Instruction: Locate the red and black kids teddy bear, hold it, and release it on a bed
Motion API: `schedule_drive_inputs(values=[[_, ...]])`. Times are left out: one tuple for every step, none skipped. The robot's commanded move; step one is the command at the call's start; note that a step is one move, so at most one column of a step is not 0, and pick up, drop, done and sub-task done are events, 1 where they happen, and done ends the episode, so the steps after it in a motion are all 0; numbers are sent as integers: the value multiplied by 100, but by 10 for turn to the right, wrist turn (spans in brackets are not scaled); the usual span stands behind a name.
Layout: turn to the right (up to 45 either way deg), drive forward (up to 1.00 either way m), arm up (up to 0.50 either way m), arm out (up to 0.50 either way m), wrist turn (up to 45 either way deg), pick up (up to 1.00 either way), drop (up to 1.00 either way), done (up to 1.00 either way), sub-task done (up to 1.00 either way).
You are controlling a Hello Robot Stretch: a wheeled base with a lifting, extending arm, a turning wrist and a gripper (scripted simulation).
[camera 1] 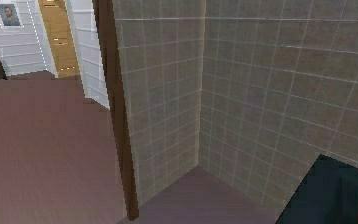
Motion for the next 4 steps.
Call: schedule_drive_inputs(values=[[0,0,0,-42,0,0,0,0,0],[-420,0,0,0,0,0,0,0,0],[0,100,0,0,0,0,0,0,0],[0,70,0,0,0,0,0,0,0]])
